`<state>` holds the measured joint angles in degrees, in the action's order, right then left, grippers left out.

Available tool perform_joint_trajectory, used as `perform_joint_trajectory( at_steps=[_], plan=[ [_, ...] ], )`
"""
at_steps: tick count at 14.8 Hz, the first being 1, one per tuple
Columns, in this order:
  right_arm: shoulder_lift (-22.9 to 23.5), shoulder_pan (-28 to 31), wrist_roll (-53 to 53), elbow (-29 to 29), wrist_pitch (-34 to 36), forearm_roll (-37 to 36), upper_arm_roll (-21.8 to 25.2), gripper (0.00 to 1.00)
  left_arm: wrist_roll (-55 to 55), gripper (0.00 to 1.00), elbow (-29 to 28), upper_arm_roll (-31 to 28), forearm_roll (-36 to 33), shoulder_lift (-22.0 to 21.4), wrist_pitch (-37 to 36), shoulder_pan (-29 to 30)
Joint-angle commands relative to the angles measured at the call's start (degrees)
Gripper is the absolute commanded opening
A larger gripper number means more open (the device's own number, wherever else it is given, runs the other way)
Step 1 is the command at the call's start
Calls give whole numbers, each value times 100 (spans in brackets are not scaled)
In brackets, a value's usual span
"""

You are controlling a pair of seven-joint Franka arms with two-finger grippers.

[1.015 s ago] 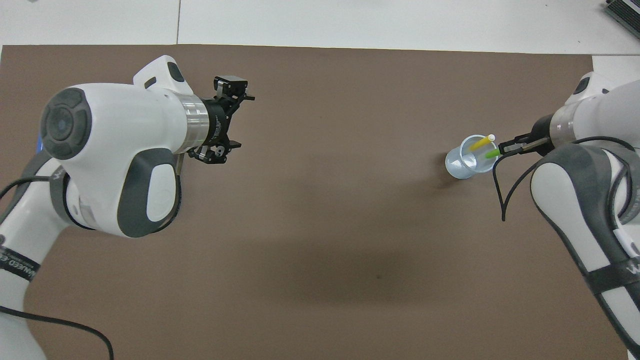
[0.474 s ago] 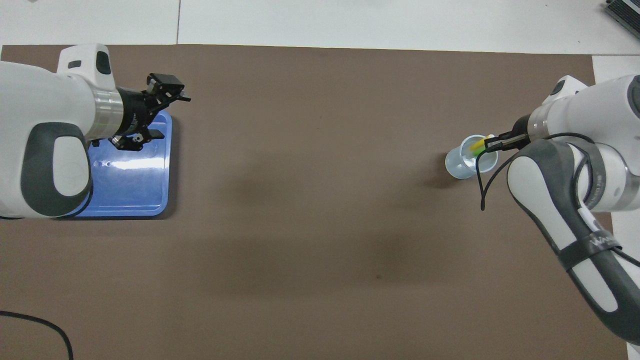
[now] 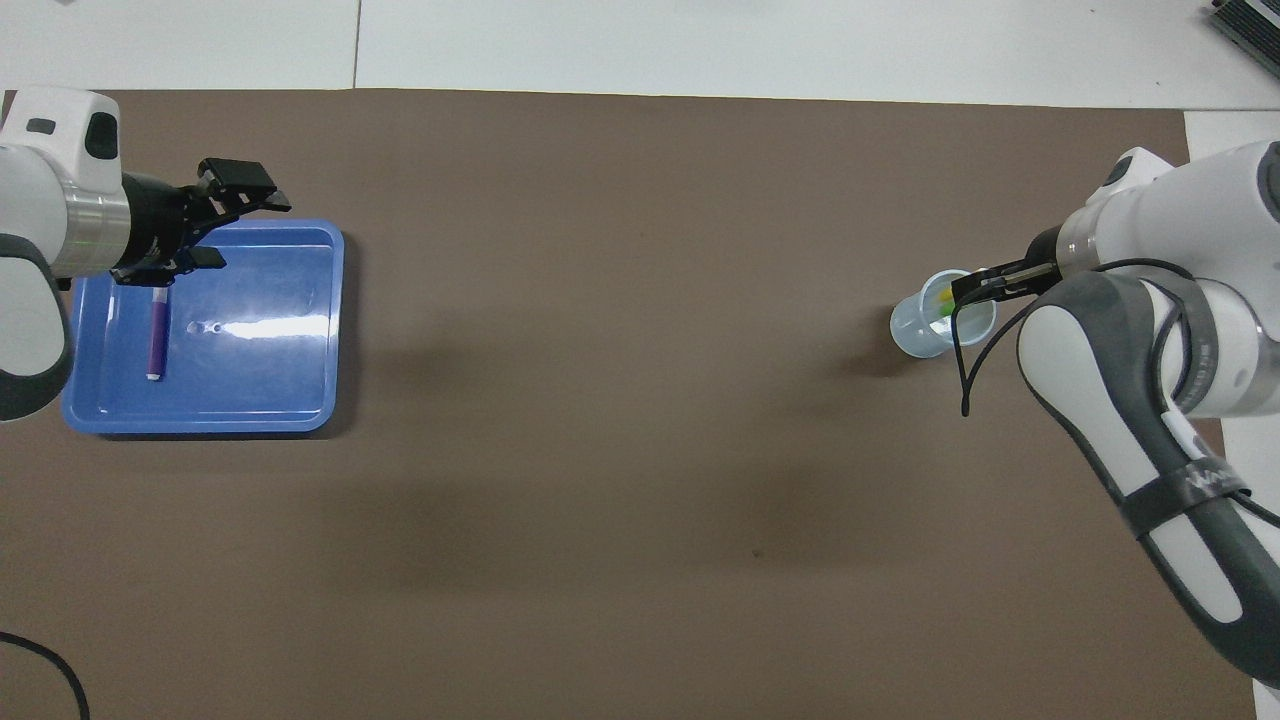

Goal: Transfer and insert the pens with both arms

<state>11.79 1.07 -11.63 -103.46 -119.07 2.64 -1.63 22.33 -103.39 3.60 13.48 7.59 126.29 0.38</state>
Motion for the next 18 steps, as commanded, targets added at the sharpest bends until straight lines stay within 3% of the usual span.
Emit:
perform_joint_trajectory(
  at_steps=[1,6,9,12,14,18],
  plan=[
    [-194,24,231,466,795,-88,-12,100,-886,100,-77,27,-371,-38,-52,243],
    [-1002,60,310,503,1675,-114,-12,100,-1582,100,-50,36,-1451,506,518,472],
    [-1187,68,477,503,1966,-114,-12,100,-1994,100,-24,36,-1953,840,739,655],
    [-1302,51,530,511,2255,-149,-4,100,-2855,100,-129,44,-1963,1016,923,1051],
    [-1372,68,521,494,2274,-211,-30,100,-3006,100,-120,62,-1937,1279,1098,1219],
    [-1390,-2,583,415,2221,-202,-39,100,-3007,100,-471,62,-1901,1333,1398,1360]
  ],
)
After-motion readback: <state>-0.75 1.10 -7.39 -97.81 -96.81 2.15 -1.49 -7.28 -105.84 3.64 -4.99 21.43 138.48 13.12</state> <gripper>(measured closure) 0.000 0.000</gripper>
